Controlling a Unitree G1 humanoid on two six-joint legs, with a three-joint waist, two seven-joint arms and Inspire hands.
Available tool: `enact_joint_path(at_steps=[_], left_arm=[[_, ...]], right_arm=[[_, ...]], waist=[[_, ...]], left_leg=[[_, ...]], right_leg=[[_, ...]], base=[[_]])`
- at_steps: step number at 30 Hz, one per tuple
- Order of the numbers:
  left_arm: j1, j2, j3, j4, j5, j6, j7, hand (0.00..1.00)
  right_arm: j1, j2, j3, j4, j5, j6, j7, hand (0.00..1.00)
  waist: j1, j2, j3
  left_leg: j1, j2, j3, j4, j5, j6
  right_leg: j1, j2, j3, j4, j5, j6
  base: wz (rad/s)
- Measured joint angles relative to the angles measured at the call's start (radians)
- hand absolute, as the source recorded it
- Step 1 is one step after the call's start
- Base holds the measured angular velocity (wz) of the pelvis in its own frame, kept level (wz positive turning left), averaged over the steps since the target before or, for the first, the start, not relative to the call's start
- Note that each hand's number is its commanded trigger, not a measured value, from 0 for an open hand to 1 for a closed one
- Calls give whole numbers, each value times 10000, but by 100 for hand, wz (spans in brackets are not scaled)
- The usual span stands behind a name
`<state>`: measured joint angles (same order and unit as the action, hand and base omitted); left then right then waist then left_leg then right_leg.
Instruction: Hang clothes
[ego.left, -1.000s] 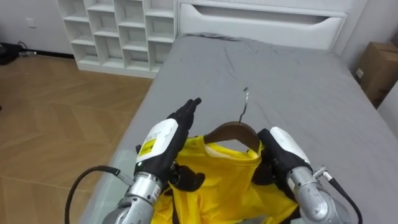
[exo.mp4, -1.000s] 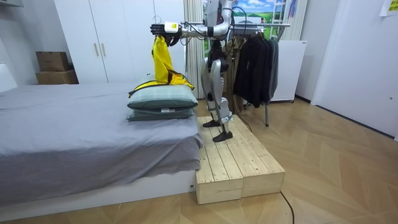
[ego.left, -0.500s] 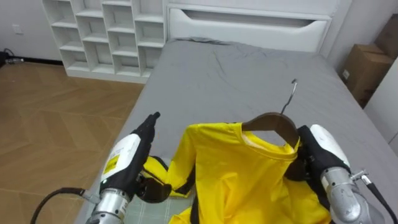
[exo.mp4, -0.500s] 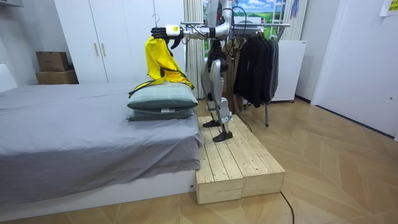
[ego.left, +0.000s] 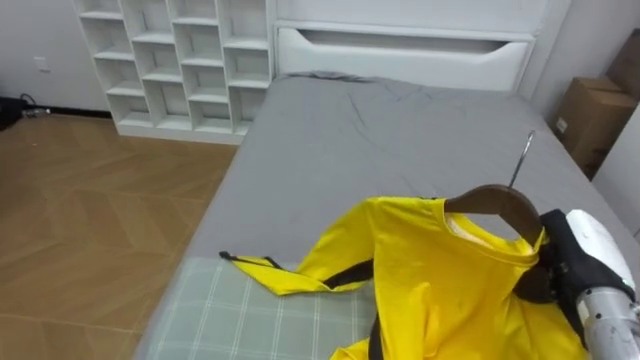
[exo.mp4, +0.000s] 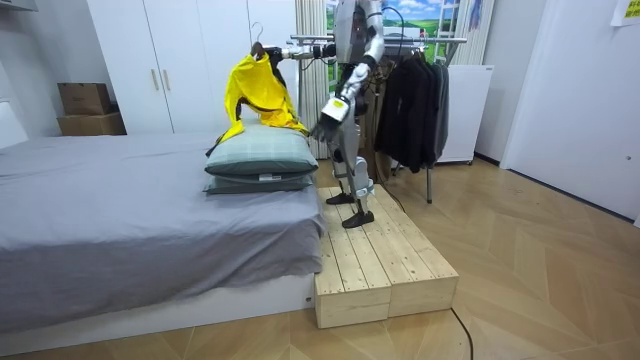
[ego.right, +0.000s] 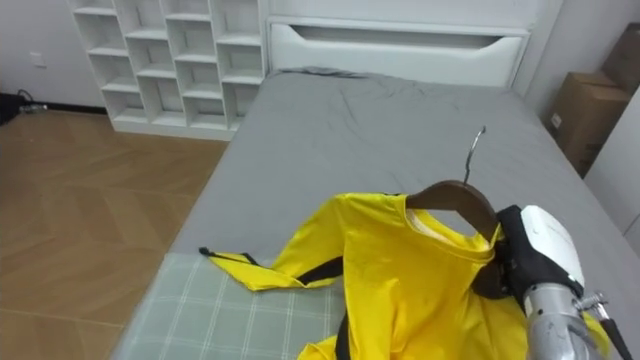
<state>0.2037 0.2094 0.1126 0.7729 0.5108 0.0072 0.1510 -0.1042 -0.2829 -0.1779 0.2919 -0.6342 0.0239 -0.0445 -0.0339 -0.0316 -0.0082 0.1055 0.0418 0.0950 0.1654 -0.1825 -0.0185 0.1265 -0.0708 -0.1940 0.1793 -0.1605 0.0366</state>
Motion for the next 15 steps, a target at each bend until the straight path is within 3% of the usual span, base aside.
enact_joint_path(at_steps=[4,6,11,15], left_arm=[[409,17,459,1157,-112,7,10,0],[616,67,634,1865,-292,146,13,0],[1035,-55,711,2415,-489,390,-134,0],[1027,-142,787,2498,-485,484,-311,0]], right_arm=[[256,4,2,-80,-16,12,-29,100],[258,3,2,-436,-20,100,-31,100],[267,2,2,-1167,76,110,-63,100],[267,2,15,-1322,29,109,-76,100]], waist=[[202,-65,45],[314,-179,128],[418,-272,107],[460,-282,102]], left_leg=[[-5,-6,14,-11,-7,3],[-8,-14,83,18,-8,3],[-58,-20,71,40,-5,0],[-65,-20,68,45,-5,-1]], right_leg=[[-48,-5,34,58,-28,20],[-42,-17,52,16,-103,19],[93,-8,11,-267,-114,16],[74,-8,11,-240,-114,16]], base=[[-1],[-8],[2],[0]])
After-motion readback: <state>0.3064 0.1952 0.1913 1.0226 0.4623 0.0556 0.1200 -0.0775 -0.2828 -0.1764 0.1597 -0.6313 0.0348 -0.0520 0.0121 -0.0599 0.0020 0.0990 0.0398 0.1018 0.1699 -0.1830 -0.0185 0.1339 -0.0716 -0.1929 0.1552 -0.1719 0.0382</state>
